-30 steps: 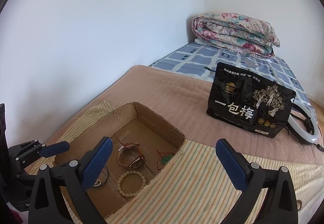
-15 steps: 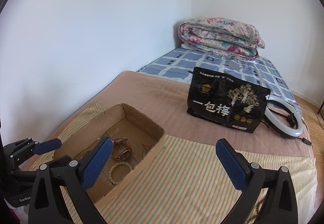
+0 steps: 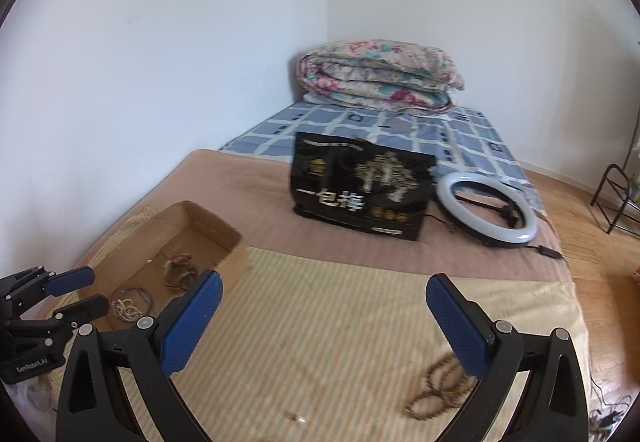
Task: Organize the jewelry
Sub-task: 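Move both tools back over the brown mala and remaining pearls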
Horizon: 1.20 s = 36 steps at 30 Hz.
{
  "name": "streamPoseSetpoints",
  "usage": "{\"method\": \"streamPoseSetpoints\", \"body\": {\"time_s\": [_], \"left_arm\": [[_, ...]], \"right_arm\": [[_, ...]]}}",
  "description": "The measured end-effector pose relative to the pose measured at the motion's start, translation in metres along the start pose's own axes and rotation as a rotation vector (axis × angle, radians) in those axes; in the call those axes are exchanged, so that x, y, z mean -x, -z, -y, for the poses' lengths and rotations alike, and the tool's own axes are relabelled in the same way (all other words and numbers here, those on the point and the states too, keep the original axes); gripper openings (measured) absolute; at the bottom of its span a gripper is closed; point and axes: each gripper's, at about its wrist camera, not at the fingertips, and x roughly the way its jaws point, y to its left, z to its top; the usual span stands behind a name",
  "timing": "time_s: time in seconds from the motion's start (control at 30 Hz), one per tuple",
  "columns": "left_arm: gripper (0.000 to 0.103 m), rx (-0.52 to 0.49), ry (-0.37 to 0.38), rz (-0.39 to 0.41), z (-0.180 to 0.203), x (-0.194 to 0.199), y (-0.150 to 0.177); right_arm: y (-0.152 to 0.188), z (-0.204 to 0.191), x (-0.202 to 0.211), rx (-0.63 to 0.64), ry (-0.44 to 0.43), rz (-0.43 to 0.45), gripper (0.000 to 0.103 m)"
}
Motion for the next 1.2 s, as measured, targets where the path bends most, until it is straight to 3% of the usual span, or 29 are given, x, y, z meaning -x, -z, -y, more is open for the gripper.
{"method": "streamPoseSetpoints", "body": {"time_s": [0.3,0.7,0.93,1.2], "left_arm": [[0.046,-0.046,0.063,-0.041,0.043,-0.016,0.009],[0.046,-0.101,0.124,-0.093,0.087,-0.038,0.024],[0.046,-0.115,0.146,-0.124,0.099,-0.054,0.031],[0.046,-0.122,0.170,-0.163,0.105,-0.072,0.042]], "right_arm": [[0.026,0.072,0.026,-0.089,0.093,-0.024,0.103],[0.067,0.145,0.029,-0.183,0.194,-0.087,0.103],[0.087,0.184,0.023,-0.288,0.217,-0.126,0.103],[0.104,0.216,0.006,-0.434,0.182,-0.161,0.101]]}}
